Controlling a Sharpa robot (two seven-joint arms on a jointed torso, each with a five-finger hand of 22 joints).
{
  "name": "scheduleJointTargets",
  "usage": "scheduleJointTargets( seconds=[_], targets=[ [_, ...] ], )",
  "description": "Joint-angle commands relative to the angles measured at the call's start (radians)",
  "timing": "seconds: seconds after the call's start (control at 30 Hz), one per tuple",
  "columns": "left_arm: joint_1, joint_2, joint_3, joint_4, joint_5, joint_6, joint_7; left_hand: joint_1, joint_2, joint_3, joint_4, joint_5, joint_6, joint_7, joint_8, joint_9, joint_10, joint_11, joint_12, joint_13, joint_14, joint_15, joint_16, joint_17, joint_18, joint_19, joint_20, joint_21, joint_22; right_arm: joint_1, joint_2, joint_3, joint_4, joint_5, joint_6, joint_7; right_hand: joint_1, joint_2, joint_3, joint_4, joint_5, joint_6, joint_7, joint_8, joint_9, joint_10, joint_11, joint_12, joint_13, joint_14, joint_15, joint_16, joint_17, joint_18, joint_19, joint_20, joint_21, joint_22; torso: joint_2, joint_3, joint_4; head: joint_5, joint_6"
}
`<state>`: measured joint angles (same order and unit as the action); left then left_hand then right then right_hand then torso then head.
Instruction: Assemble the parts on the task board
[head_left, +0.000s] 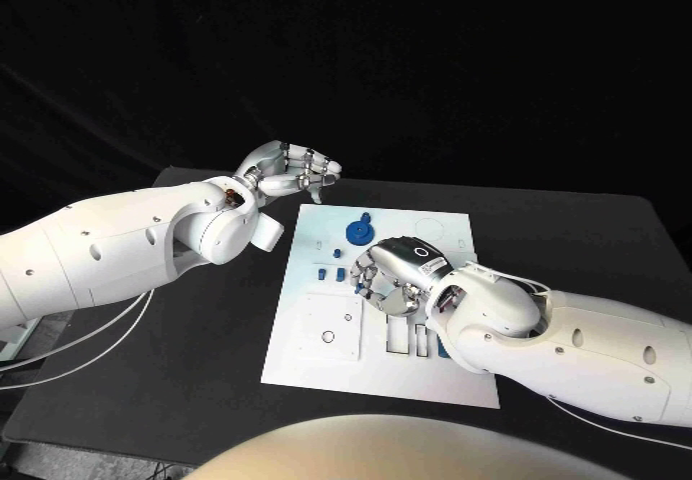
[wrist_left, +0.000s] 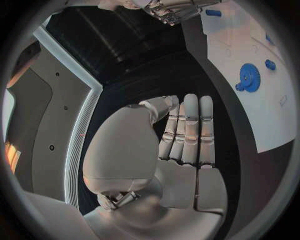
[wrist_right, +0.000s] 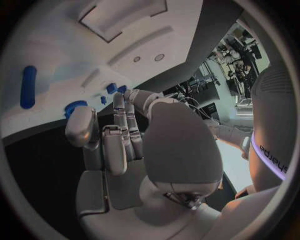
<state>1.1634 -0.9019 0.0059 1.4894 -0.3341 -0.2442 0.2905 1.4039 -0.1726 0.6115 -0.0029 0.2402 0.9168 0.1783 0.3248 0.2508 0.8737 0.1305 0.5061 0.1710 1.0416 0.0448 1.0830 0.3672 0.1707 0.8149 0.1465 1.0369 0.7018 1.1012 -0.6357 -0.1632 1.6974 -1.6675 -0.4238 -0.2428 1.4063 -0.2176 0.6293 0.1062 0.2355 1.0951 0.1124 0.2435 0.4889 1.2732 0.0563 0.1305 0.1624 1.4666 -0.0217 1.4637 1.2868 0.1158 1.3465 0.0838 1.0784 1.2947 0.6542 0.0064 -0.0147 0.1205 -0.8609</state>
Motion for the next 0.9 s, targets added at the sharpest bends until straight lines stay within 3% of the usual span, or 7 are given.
scheduleJointTargets(
  seconds=[0.03,0.17,0.43,0.9],
  targets=[
    [0.001,0.005,0.0,0.002,0.003,0.019,0.004,0.007,0.003,0.001,-0.008,0.003,0.0,0.01,-0.005,-0.001,-0.004,0.0,-0.007,-0.001,-0.005,0.006,-0.006,-0.002,0.014,-0.007,-0.003,-0.002,0.001,-0.015,0.014,-0.001,-0.013,-0.014,0.021,0.017,-0.008,0.007,0.006,-0.002,0.006,0.003,0.003,0.003,0.014,0.015,-0.008,-0.001,0.0,0.05,-0.005,0.002,-0.001,-0.01,-0.004,-0.006,-0.005,-0.001,0.001,0.0003,0.0001,0.01,-0.006],
    [0.001,0.007,0.0,0.001,0.002,0.019,0.003,0.006,0.004,0.0,-0.009,0.003,0.001,0.01,-0.005,-0.001,-0.005,0.001,-0.007,-0.002,-0.005,0.006,-0.007,-0.002,0.014,-0.007,-0.002,-0.002,0.001,-0.031,0.029,-0.002,-0.025,-0.013,0.015,0.019,-0.008,0.007,0.006,-0.003,0.006,0.002,0.004,0.003,0.015,0.014,-0.008,-0.002,0.0,0.05,-0.004,0.002,-0.002,-0.01,-0.004,-0.005,-0.006,-0.001,0.001,0.0012,-0.0003,0.02,-0.012],
    [0.001,0.011,0.0,0.001,-0.006,0.022,0.001,0.006,0.004,0.0,-0.009,0.002,0.001,0.01,-0.005,-0.001,-0.005,0.001,-0.007,-0.003,-0.005,0.006,-0.007,-0.002,0.014,-0.007,-0.002,-0.002,0.002,-0.048,0.046,-0.002,-0.035,-0.012,0.02,0.02,-0.009,0.007,0.006,-0.004,0.006,0.001,0.005,0.003,0.016,0.013,-0.008,-0.003,0.0,0.05,-0.004,0.002,-0.001,-0.01,-0.004,-0.005,-0.005,-0.001,0.002,0.0004,-0.0005,0.035,-0.012],
    [0.001,0.013,0.0,-0.001,-0.008,0.025,-0.002,0.006,0.003,0.0,-0.01,0.002,0.001,0.01,-0.005,-0.001,-0.006,0.001,-0.008,-0.004,-0.005,0.006,-0.008,-0.003,0.014,-0.008,-0.002,-0.001,0.002,-0.059,0.047,-0.004,-0.036,-0.01,0.04,0.012,-0.015,0.006,0.004,-0.005,0.005,-0.001,0.005,0.004,0.019,0.012,-0.006,-0.005,0.0,0.051,-0.003,0.003,0.001,-0.011,-0.003,-0.005,-0.004,0.0,0.001,0.0014,-0.0004,0.038,-0.012]
  ],
)
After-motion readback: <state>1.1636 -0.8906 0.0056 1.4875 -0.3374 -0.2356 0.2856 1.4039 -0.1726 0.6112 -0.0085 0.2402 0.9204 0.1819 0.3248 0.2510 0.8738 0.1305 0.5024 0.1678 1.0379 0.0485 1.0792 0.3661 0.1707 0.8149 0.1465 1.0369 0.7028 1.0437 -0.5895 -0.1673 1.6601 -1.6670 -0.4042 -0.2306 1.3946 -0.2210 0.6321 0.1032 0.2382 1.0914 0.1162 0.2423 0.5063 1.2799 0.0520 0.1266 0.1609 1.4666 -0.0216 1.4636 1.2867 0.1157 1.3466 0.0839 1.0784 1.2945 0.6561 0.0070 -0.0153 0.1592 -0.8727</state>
